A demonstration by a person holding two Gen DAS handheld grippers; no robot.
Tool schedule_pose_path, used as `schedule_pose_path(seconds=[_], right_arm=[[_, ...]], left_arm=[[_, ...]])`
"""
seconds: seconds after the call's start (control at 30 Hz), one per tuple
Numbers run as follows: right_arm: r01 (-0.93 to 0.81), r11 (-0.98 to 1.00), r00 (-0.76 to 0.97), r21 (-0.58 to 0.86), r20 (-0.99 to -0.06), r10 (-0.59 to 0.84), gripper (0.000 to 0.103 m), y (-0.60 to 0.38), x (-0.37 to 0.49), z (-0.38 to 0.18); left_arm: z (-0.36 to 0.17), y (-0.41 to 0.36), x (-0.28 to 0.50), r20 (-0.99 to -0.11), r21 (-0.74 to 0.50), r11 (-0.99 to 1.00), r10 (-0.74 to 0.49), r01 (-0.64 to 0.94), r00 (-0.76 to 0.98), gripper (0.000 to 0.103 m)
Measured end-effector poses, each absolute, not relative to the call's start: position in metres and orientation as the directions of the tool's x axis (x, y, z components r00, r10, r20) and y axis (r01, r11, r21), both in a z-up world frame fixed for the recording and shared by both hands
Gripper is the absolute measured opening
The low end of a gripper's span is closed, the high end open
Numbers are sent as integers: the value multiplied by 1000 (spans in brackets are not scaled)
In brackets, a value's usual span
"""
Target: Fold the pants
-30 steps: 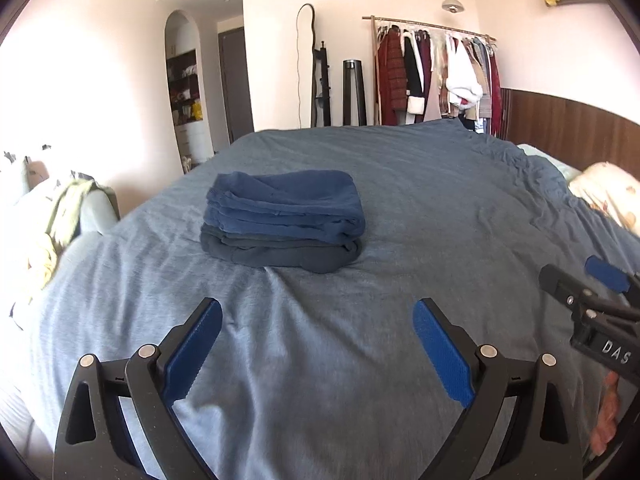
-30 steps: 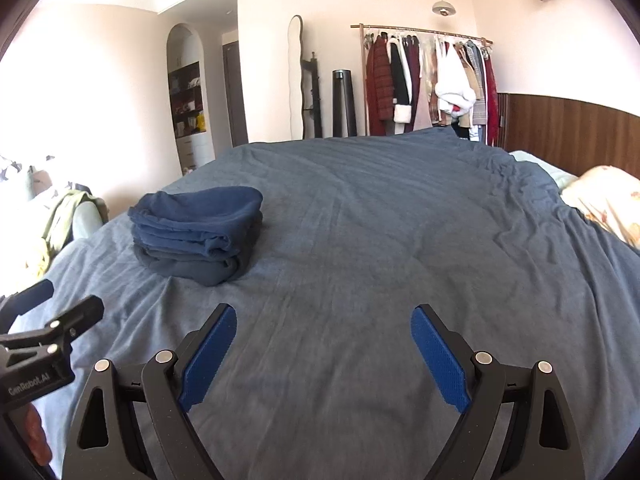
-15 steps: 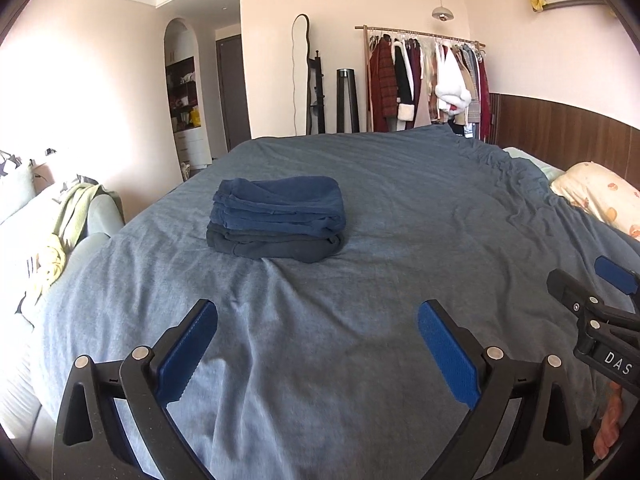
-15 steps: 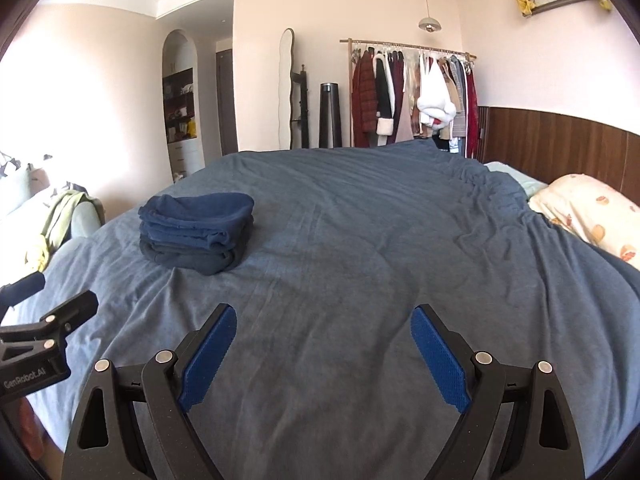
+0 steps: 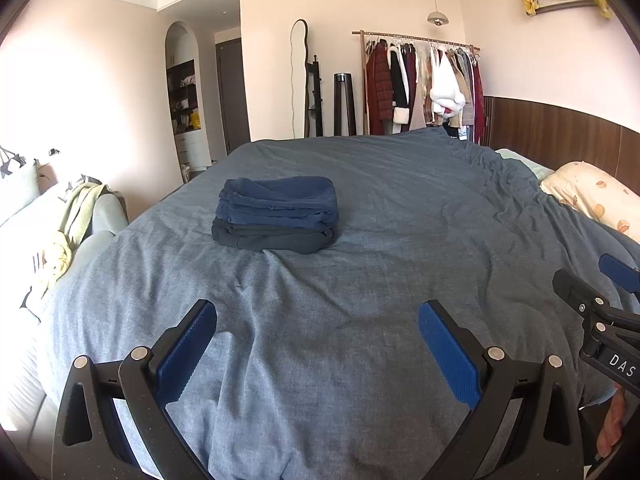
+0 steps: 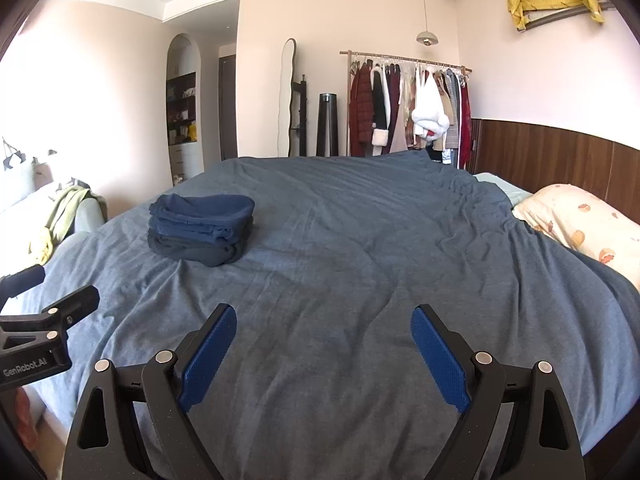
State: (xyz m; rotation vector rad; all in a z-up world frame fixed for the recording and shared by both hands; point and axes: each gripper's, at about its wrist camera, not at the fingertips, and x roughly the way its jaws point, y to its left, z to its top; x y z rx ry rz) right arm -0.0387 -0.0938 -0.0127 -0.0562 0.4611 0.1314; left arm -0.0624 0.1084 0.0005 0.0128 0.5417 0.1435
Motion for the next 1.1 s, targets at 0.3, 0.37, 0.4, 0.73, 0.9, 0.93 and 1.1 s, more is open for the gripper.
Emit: schedule_pose_path(seconds=[0.3, 0.37, 0.4, 0.73, 0.9, 0.93, 1.1], right_arm=[[-141, 990, 893, -19, -433, 119, 90, -97, -50, -10], [-140, 990, 893, -16, -434, 120, 90, -97, -51, -10], [-140, 990, 893, -16, -434, 120, 90, -97, -51, -10], [-140, 990, 892, -11, -434, 122, 90, -99, -52, -10], [-136, 991, 894, -4, -431, 121, 90, -98, -54, -10], [-135, 991, 894, -4, -431, 120, 90, -98, -53, -10], [-135, 991, 894, -4, -431, 120, 90, -97, -53, -9]], left_arm=[[4, 104, -68, -525, 56, 991, 135, -123, 841, 103], [4, 103, -68, -525, 57, 991, 134, -122, 841, 103], [4, 103, -68, -524, 59, 991, 134, -122, 841, 103], [6, 101, -68, -505, 73, 991, 134, -112, 852, 103], [7, 99, -68, -493, 93, 990, 139, -107, 859, 103], [7, 98, -68, -492, 97, 989, 142, -108, 859, 103], [7, 97, -68, -479, 115, 987, 157, -115, 864, 103]])
